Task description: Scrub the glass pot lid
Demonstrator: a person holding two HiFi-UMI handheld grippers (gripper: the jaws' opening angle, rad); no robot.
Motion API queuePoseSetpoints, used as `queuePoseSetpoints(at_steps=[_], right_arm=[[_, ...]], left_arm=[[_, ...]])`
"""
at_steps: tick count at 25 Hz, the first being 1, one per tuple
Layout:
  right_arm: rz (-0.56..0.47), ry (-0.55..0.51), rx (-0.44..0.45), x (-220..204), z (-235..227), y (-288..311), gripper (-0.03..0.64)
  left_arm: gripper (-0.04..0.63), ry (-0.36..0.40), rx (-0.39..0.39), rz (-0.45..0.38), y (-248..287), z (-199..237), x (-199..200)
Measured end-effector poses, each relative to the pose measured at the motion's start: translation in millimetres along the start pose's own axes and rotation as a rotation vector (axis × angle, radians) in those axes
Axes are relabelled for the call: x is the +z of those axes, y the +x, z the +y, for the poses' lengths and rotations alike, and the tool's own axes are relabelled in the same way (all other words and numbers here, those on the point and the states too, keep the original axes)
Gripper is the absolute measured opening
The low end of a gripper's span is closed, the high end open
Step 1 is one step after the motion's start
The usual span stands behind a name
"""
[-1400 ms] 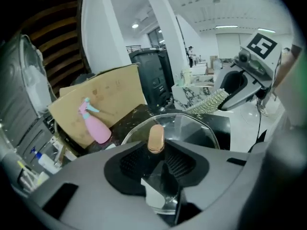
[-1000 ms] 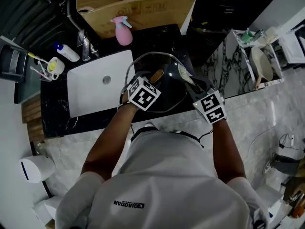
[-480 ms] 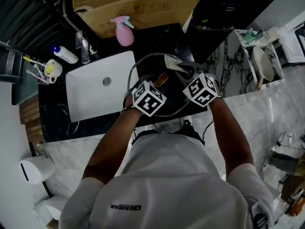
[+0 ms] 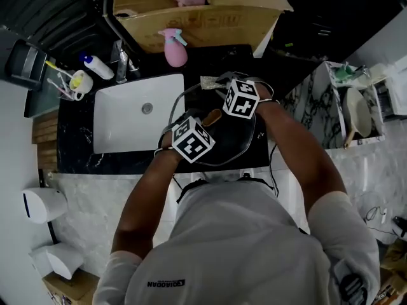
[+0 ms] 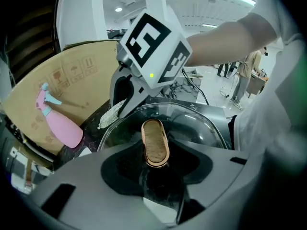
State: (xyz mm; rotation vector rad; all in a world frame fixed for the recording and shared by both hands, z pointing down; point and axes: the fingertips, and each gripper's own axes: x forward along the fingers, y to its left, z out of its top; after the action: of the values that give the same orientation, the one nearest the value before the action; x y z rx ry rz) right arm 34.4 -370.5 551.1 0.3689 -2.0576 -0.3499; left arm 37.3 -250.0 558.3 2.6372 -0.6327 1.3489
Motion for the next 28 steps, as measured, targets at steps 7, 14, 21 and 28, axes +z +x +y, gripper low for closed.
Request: queuePoseSetpoints(at_steps=[7,14,21,28], right_arm=[[0.012,-0.114,0.119,-4,16,14,0.089],[-0.033,-0.16,0.216,-8,27,-1,0.089],[-0.056,-0.177,0.234,-11,39,-13,0.089],[-0.06,-0.188,0.229,-14,52,-24,0.089]], left_arm=[[0.179,-0.01,0.001,0.045,2,-1,-2],[0.18,-0.029,-0.015,0.052,3,0,-2],[0.181,-0.048,-0.027,0.042,3,0,-1],[0.181,-0.056,-0.035,0.033,2,-1,-2]])
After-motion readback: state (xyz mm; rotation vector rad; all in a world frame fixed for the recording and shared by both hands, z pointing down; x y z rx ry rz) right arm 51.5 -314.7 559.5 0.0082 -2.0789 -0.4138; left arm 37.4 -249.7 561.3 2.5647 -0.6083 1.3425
